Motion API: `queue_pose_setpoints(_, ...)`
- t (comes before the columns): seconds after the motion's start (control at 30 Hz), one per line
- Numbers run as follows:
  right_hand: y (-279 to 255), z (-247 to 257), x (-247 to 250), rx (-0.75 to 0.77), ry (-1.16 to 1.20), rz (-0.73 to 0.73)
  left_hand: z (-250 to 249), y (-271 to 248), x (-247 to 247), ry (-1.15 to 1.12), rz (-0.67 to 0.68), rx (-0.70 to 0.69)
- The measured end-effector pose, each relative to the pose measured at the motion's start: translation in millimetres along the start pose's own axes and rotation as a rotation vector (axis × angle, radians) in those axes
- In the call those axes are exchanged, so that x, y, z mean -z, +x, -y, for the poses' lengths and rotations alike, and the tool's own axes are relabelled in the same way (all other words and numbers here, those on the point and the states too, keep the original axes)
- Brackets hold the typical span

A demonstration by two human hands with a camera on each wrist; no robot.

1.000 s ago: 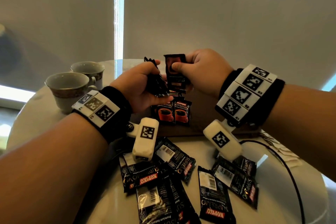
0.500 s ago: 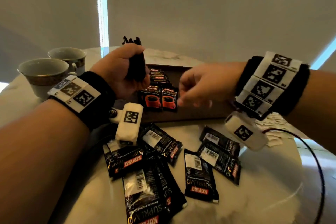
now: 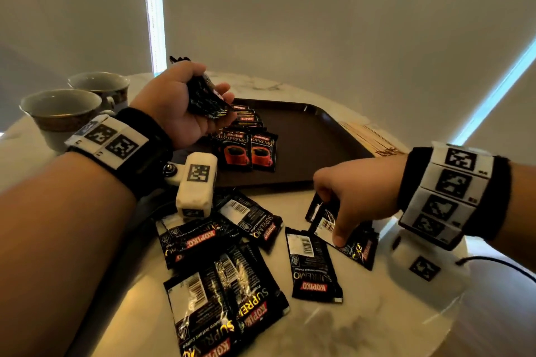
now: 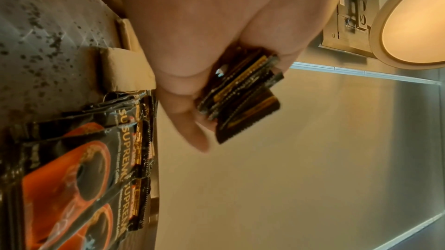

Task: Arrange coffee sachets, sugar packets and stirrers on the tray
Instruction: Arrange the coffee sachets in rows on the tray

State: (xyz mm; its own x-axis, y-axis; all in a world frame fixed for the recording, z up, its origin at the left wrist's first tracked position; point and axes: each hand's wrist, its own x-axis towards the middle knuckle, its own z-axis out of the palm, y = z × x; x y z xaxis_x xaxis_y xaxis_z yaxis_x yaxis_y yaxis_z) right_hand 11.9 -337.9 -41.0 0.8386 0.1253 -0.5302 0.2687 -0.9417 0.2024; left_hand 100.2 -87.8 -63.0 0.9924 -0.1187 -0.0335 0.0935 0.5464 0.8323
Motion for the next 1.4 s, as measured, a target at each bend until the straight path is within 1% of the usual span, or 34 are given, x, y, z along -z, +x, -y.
queue_pose_setpoints(0.17,1,-10,9,0.014,0.134,-0.084,-2,0,2,-0.052,0.011,0.009)
queue_pose_setpoints(0.23,-3,-16,18,0.047,0.243,-0.130,-2,1,3,-0.048,0.002,0.006)
queue_pose_setpoints(0.27,-5,-17,23,0.075,0.355,-0.162,-2,0,3,-0.043,-0.002,0.008)
queue_pose_setpoints(0.33,-8,-17,32,0.162,0.678,-0.248,-1,-3,2,-0.013,0.024,0.023)
queue_pose_setpoints(0.4,-6,-10,41,0.264,1.011,-0.323,0,-7,-1,0.036,0.097,0.052)
queue_pose_setpoints(0.47,2,0,46,0.391,1.254,-0.370,2,-12,-5,0.075,0.185,0.086)
queue_pose_setpoints(0.53,13,13,51,0.470,1.374,-0.427,5,-16,-7,0.099,0.270,0.103)
queue_pose_setpoints(0.63,29,29,61,0.470,1.443,-0.514,7,-21,-7,0.139,0.393,0.136)
queue_pose_setpoints(0.73,41,41,70,0.439,1.420,-0.622,5,-23,-4,0.155,0.452,0.140)
queue_pose_setpoints(0.8,48,44,72,0.411,1.365,-0.684,3,-21,-1,0.141,0.450,0.126)
queue_pose_setpoints(0.87,52,48,72,0.382,1.320,-0.716,3,-19,0,0.150,0.432,0.125)
queue_pose_setpoints(0.9,53,49,71,0.346,1.231,-0.767,4,-17,1,0.156,0.423,0.120)
queue_pose_setpoints(0.97,53,48,71,0.283,0.952,-0.945,5,-16,-1,0.137,0.407,0.096)
queue_pose_setpoints(1.0,51,47,71,0.318,0.856,-1.003,6,-15,-1,0.118,0.398,0.078)
queue_pose_setpoints(1.03,47,48,72,0.398,0.797,-0.991,6,-15,-1,0.101,0.393,0.062)
queue_pose_setpoints(1.1,41,49,75,0.562,0.699,-0.837,6,-14,-1,0.080,0.424,0.058)
queue_pose_setpoints(1.13,41,50,76,0.585,0.631,-0.771,6,-15,-1,0.071,0.446,0.063)
queue_pose_setpoints(1.17,42,51,77,0.587,0.579,-0.748,6,-15,-1,0.062,0.454,0.066)
queue_pose_setpoints(1.2,44,53,77,0.582,0.560,-0.768,6,-15,-2,0.051,0.463,0.065)
queue_pose_setpoints(1.3,53,57,75,0.633,0.636,-0.889,2,-18,-5,-0.020,0.480,0.087)
queue_pose_setpoints(1.37,55,57,75,0.644,0.617,-0.912,1,-18,-4,-0.035,0.483,0.081)
queue_pose_setpoints(1.4,55,56,75,0.636,0.582,-0.897,1,-18,-4,-0.012,0.481,0.070)
